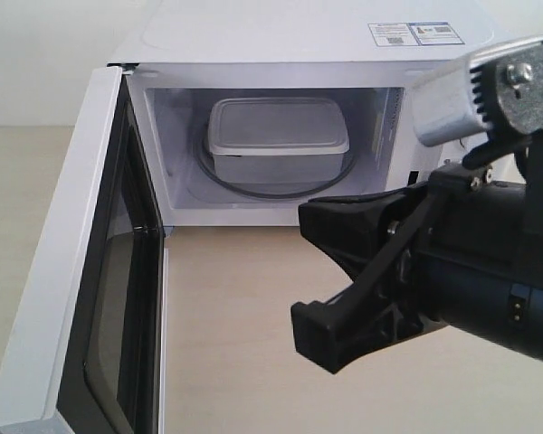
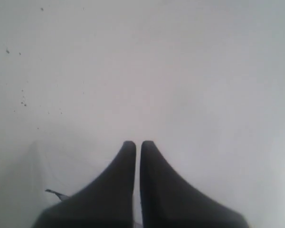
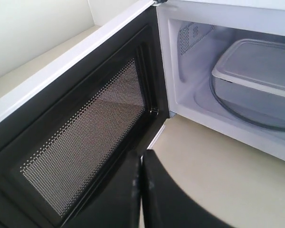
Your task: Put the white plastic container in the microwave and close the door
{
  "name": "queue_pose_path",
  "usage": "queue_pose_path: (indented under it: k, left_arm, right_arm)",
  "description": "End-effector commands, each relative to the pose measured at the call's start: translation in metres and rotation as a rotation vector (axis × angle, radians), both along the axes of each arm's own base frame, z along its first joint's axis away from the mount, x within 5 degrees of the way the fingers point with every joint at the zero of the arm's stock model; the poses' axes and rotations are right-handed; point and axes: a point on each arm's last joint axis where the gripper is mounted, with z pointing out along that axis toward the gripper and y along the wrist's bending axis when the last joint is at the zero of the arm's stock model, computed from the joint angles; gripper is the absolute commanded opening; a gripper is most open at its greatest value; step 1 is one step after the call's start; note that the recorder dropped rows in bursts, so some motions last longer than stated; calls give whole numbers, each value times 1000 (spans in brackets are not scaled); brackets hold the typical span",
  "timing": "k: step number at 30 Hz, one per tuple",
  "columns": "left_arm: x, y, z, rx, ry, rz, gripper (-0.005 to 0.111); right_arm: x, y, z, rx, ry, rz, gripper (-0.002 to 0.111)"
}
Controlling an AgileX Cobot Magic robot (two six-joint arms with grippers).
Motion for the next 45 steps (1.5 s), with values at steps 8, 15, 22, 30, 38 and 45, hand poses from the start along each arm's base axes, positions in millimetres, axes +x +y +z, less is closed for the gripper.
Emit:
queue_pose_path:
  k: [8,15,22,30,38,45]
  left_arm:
    - [64,-35,37,360,301,-418,4]
    - [69,-45,47,450,307,-571,4]
    - [57,-52,44,491,298,-723,4]
    - [56,-53,45,489,296,-734,4]
    - [55,-54,44,502,290,-753,4]
    - [54,-54,44,503,289,-762,4]
  right_arm:
    - [0,-3,-1,4,15,-14,0]
    - [0,-3,-1,4,15,-14,0]
    - [0,-3,-1,5,16,-17,0]
    - [0,-3,-1,6,17,-17,0]
    - [0,-3,-1,10,20,-19,0]
    - [0,-3,-1,10,20,-19,0]
